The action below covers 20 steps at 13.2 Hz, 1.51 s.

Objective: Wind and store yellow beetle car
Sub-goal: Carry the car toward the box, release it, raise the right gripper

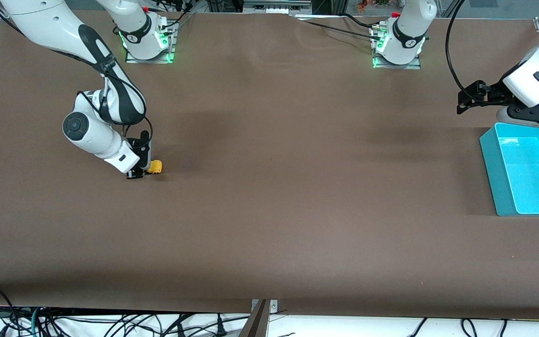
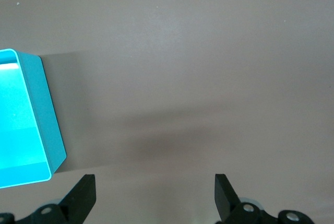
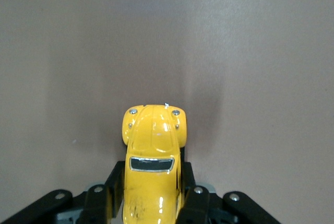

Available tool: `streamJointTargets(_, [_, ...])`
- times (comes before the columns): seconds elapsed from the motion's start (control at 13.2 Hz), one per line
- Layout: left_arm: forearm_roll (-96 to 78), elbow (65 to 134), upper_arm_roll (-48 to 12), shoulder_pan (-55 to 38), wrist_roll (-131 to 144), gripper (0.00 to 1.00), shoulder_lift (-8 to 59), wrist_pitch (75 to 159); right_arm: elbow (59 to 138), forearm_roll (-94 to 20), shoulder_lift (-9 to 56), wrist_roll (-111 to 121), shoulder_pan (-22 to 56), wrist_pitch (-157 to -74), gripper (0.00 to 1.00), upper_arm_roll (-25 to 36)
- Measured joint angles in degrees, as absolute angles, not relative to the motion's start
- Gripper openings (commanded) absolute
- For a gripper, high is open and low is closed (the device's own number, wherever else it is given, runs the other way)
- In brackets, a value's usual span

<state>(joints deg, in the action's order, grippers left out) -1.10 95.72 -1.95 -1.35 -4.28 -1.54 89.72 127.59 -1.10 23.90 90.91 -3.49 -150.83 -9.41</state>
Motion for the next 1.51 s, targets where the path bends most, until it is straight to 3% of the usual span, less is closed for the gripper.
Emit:
streamJointTargets(1.28, [-1.1,95.7,-1.9,-1.3,-4.3,1.00,-1.5,89.7,127.9,-1.1,23.6,109.5,-15.4,-150.8,0.17,-7.3])
streamJointTargets(1.36, [-1.1,95.7,-1.9,-1.3,-4.3,1.00,-1.5,89.7,127.9,-1.1,23.6,110.1,-15.9,-150.8,0.21,-7.0])
streamJointTargets(1.44, [-1.1,95.7,-1.9,-1.3,-4.3,1.00,-1.5,89.7,127.9,-1.2,23.5,110.4,-16.1,-150.7,0.42,-6.8])
streamJointTargets(1.51, [-1.1,95.7,-1.9,-1.3,-4.3,1.00,-1.5,89.7,127.9,-1.3,23.5,110.4,-16.3,-150.6,0.72,-6.8])
